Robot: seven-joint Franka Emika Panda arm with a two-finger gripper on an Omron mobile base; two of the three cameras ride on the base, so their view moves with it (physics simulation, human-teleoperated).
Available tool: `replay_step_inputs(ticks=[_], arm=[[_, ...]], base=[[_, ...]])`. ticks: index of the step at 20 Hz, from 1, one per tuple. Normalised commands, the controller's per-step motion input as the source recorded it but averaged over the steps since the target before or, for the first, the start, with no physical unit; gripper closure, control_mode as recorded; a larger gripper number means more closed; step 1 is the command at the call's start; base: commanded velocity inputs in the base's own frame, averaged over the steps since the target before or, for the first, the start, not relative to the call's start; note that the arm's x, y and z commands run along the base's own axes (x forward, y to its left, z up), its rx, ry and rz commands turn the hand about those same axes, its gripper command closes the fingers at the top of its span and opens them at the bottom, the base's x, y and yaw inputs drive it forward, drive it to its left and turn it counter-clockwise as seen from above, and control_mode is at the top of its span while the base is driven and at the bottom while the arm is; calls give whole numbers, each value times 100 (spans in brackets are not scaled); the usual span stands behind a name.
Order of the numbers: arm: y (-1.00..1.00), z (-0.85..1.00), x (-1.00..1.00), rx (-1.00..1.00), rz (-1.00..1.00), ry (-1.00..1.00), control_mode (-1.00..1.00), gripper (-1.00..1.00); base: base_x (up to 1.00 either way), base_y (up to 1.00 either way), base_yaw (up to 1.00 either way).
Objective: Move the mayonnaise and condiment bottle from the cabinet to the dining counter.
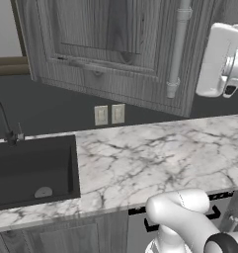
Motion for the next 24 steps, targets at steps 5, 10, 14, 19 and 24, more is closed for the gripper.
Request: replay_step_inputs(ticks=[5,10,14,19,24], arm=[[45,-4,15,16,15,8,-100,-100],[72,0,-3,12,22,15,-100,-100],[88,0,-14,0,19,11,-100,-100],[91,-2,-18,-2,18,10,-100,-100],[94,-9,-8,-9,9,6,-100,-100]], base=[[0,0,0],[0,0,0],[0,0,0],[0,0,0],[0,0,0]])
